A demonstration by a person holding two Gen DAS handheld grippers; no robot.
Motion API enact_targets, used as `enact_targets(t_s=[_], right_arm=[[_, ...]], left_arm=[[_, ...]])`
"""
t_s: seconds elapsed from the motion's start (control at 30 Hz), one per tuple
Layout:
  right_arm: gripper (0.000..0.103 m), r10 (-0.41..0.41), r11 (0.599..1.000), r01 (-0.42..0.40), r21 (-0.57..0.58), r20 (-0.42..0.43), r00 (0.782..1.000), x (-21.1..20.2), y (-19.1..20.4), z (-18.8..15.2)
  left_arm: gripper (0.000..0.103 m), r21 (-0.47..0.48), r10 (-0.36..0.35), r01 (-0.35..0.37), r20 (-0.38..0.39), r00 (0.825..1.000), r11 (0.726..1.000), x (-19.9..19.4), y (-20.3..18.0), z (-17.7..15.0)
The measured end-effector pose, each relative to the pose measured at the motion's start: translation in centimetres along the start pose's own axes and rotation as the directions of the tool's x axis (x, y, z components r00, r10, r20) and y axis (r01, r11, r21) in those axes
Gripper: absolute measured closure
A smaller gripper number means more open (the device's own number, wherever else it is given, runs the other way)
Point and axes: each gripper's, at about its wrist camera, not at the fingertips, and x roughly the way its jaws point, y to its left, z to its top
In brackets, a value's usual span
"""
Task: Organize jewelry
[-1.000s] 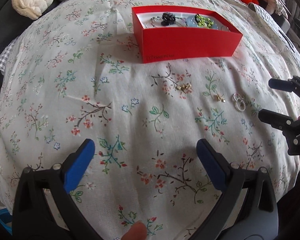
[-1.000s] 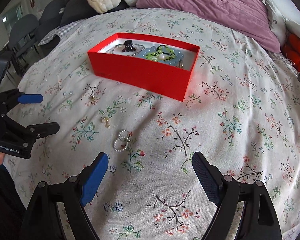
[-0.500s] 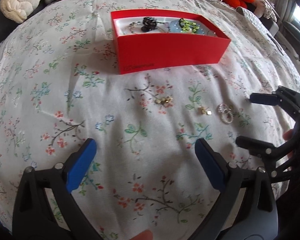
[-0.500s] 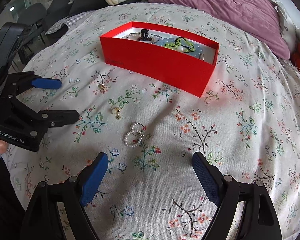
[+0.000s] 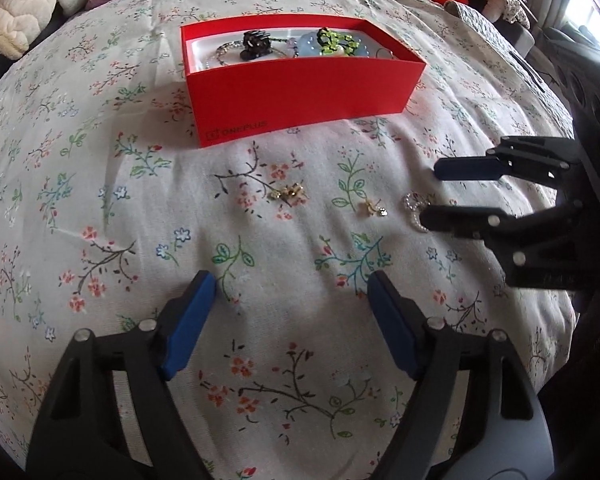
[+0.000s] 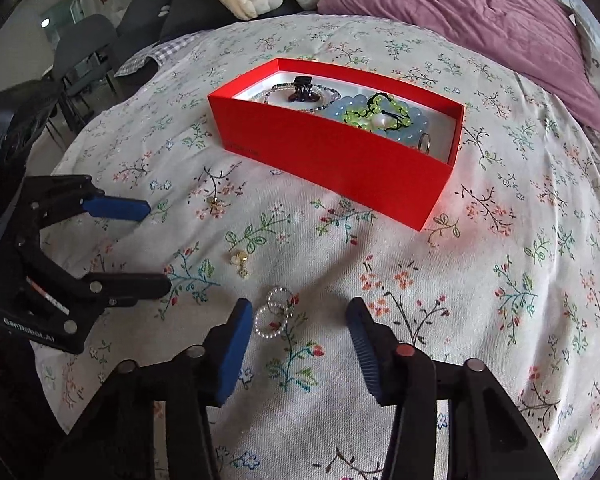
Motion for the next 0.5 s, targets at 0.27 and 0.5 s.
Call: enact_targets(t_s=[0.27,0.5], right_arm=[[0.074,-0.001,1.0,0.0,-0.025,-0.01,1.0,0.6,0.8,0.7],[0.087,-0.009,0.999,0.007,-0.052,-0.04,0.999,1.5,1.7,1.0]], left_arm=[[0.024,0.006,0.009,-0.009,0.007,1.0,1.0,0.0,-0.3,0.0],[0.024,0.012,0.005,-0.005,0.013,1.0,1.0,-0.1,-0.7,0.2]])
